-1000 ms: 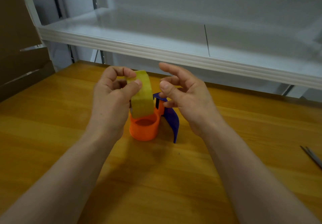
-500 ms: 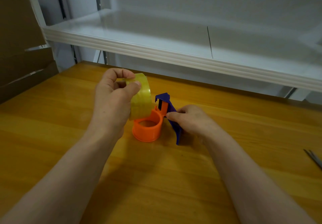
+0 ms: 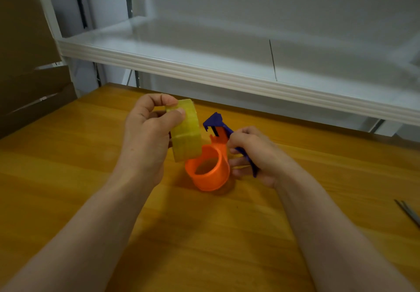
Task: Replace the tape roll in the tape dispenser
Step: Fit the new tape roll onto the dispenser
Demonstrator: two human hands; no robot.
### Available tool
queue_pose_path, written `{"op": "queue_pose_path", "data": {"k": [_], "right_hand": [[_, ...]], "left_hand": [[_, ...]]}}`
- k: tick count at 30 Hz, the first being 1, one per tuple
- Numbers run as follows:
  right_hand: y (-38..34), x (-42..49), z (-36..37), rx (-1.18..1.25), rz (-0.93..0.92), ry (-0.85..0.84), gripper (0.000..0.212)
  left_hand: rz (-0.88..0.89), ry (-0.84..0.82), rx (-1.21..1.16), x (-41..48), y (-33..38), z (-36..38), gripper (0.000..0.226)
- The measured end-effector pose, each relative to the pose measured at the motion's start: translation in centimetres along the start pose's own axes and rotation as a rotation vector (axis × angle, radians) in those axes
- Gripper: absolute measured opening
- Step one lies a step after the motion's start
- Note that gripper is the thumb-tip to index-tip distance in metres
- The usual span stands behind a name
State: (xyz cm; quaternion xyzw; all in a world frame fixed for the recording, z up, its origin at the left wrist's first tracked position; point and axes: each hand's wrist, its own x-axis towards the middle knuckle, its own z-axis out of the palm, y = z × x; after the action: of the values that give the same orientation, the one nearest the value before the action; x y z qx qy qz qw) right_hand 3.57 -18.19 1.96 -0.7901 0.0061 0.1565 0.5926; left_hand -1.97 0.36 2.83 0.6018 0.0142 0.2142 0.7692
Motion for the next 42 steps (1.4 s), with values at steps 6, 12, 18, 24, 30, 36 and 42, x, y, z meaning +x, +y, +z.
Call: {"op": "queue_pose_path", "data": {"k": [6, 12, 18, 24, 30, 36, 42], "right_hand": [[-1.4, -0.7, -1.0, 0.079, -0.183, 0.165, 0.042], [-2.8, -3.0, -0.2, -0.046, -0.518, 0.325, 0.052], [-2.4, -4.0, 2.7, -0.385, -0.771, 0.459, 0.069], [-1.6, -3.8, 4.0, -0.563, -0.877, 0.519, 0.07], [-1.3, -3.4, 3.7, -0.439, -0.863, 0.524, 0.072], [-1.1, -3.2, 3.7, -0.432, -0.849, 0.49, 0.064], [-0.8, -3.1, 4.3, -0.481, -0.863, 0.532, 0.062]], "left_hand": [[-0.074, -0.007, -0.045, 0.2, 0.0, -0.5, 0.02], [-0.127, -0.037, -0.097, -0.4, 0.3, 0.4, 0.019], [-0.161, -0.028, -0.135, -0.7, 0.3, 0.9, 0.016], [-0.192, -0.015, -0.18, -0.3, 0.3, 0.7, 0.017], [-0.273, -0.053, -0.221, -0.4, 0.4, 0.8, 0.019], [-0.169, 0.014, 0.004, -0.6, -0.2, 1.0, 0.015], [-0.245, -0.006, -0.139, -0.7, -0.3, 1.2, 0.017]]}}
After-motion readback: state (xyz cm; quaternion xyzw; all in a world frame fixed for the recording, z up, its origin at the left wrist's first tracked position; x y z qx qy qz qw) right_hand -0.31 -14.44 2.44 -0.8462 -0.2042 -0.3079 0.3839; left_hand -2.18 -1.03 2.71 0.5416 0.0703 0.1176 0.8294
